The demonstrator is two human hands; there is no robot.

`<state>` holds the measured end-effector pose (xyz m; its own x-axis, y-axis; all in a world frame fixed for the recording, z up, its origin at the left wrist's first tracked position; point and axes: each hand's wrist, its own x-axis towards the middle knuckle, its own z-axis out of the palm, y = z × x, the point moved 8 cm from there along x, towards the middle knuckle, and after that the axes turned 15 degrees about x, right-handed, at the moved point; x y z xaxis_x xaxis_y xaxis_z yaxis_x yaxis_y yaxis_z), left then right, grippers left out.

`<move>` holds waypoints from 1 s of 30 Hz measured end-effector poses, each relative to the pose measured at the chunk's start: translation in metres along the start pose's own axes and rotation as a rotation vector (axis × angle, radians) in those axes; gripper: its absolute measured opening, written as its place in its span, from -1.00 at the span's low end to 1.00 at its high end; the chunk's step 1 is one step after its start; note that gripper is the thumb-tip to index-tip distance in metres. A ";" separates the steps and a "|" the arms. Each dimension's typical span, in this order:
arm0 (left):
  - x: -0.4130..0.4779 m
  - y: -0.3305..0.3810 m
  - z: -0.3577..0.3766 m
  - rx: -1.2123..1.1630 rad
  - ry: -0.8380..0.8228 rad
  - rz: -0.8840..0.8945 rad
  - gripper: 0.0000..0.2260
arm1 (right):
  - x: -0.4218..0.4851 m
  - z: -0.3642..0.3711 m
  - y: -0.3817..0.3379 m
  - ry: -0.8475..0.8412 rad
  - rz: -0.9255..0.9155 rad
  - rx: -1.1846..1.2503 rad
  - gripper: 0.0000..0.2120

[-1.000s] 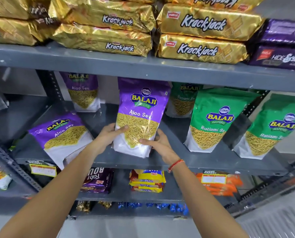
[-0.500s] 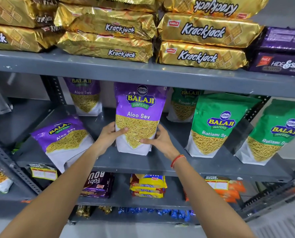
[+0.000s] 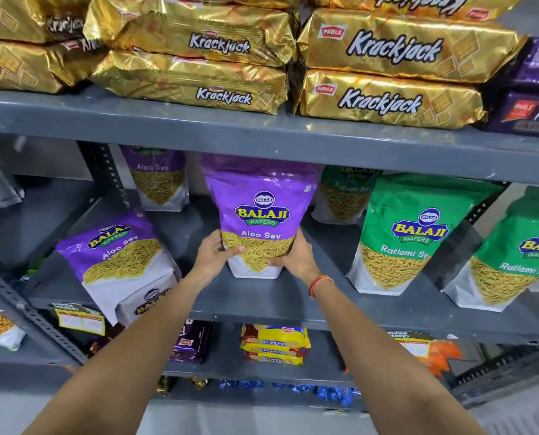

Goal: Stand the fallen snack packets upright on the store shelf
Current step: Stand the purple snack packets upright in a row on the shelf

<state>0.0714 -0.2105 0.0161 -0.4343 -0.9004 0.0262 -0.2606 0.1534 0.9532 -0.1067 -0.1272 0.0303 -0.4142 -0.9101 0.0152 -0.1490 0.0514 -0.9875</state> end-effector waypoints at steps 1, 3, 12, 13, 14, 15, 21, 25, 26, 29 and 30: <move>0.001 -0.003 0.000 0.004 0.009 -0.006 -0.70 | 0.001 0.000 0.001 -0.005 0.007 0.001 -0.24; 0.003 -0.006 -0.001 0.018 0.015 -0.024 -0.70 | 0.001 0.001 0.004 -0.024 0.020 -0.003 -0.30; -0.005 0.003 -0.028 0.070 0.154 -0.103 -0.35 | -0.047 -0.013 0.015 0.391 -0.153 0.163 -0.54; -0.007 0.006 -0.038 0.064 0.192 -0.105 -0.39 | -0.058 -0.011 0.009 0.451 -0.211 0.207 -0.65; -0.010 0.010 -0.049 0.047 0.239 -0.108 -0.43 | -0.065 -0.005 0.003 0.466 -0.252 0.244 -0.74; -0.014 0.014 -0.063 0.019 0.293 -0.102 -0.49 | -0.068 0.005 -0.001 0.452 -0.279 0.271 -0.82; -0.038 0.020 -0.151 0.051 0.478 -0.084 -0.72 | -0.046 0.098 -0.057 0.098 -0.358 0.209 -0.96; -0.077 -0.014 -0.212 0.185 0.691 -0.269 -0.75 | -0.027 0.169 -0.064 -0.155 -0.202 0.038 -0.72; -0.090 -0.024 -0.224 0.230 0.739 -0.343 -0.70 | -0.024 0.182 -0.058 -0.216 -0.112 -0.035 -0.69; -0.120 -0.067 -0.240 0.235 0.758 -0.581 -0.48 | -0.026 0.214 -0.034 -0.445 0.176 -0.204 -0.56; -0.127 -0.080 -0.237 0.195 0.708 -0.649 -0.48 | -0.030 0.220 -0.024 -0.504 0.279 -0.216 -0.42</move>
<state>0.3520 -0.2051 0.0077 0.4447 -0.8601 -0.2500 -0.4321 -0.4505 0.7812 0.1065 -0.1918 0.0192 0.0035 -0.9302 -0.3671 -0.2961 0.3497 -0.8889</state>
